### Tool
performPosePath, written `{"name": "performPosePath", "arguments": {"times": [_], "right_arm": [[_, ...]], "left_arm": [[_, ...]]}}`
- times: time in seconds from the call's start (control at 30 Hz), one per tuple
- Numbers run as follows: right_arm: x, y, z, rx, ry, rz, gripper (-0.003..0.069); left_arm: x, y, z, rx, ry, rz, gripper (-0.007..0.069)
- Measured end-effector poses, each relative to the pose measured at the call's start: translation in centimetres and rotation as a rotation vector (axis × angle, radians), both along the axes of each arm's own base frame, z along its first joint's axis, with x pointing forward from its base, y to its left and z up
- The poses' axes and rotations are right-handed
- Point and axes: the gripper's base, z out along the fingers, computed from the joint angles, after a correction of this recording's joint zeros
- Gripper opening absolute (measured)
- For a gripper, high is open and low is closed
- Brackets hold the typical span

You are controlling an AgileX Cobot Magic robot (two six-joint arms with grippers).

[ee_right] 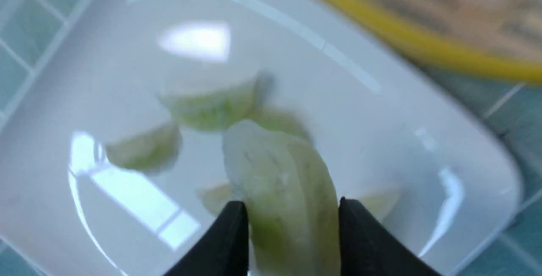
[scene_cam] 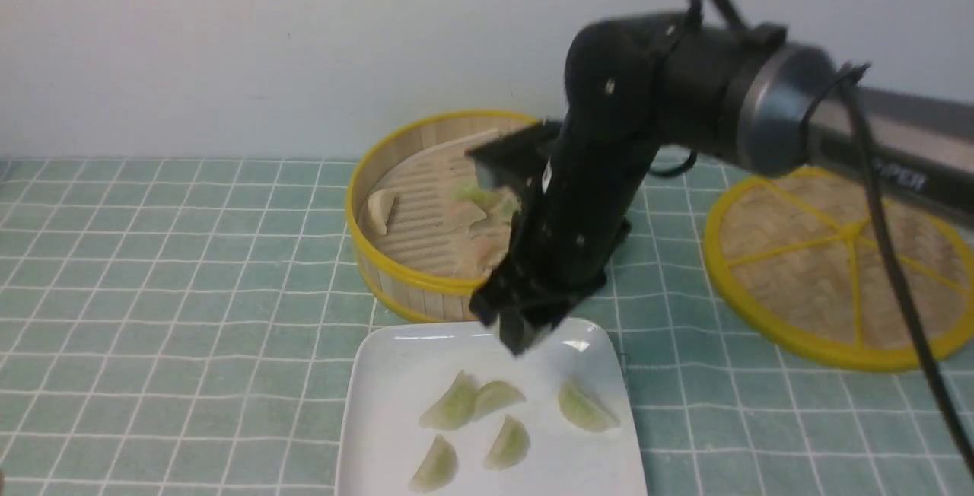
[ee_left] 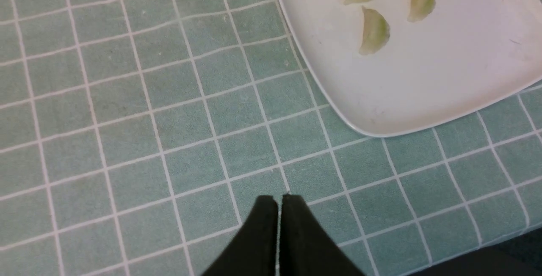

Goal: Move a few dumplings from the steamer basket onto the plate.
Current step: Use the right arm to put the dumpling into the plate

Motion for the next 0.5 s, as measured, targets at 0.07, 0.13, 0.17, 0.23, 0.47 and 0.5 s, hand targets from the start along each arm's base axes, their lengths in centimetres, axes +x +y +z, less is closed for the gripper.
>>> {"name": "performPosePath", "arguments": {"times": [0.07, 0.13, 0.17, 0.23, 0.47, 0.5], "right_arm": [[-0.6, 0.1, -2.0, -0.051, 0.042, 0.007, 0.0249], [-0.7, 0.2, -3.1, -0.076, 0.062, -0.002, 0.0249], [-0.5, 0.2, -4.0, -0.094, 0.068, -0.023, 0.0257], [-0.4, 0.2, -4.0, -0.092, 0.069, -0.046, 0.0286], [-0.2, 0.2, -1.8, -0.066, 0.015, -0.083, 0.0498], [-0.3, 0.1, -0.9, -0.051, -0.003, -0.084, 0.0505]], "left_arm": [[0.0, 0.0, 0.0, 0.004, -0.003, 0.002, -0.0006], [0.0, 0.1, 0.0, 0.008, -0.005, 0.003, -0.0006], [0.1, 0.1, 0.0, 0.01, -0.006, 0.004, -0.0006], [0.1, 0.1, 0.0, 0.01, -0.007, 0.004, -0.0006], [0.1, 0.1, 0.0, 0.01, -0.007, 0.004, -0.0006], [0.1, 0.1, 0.0, 0.01, -0.007, 0.004, -0.0006]]}}
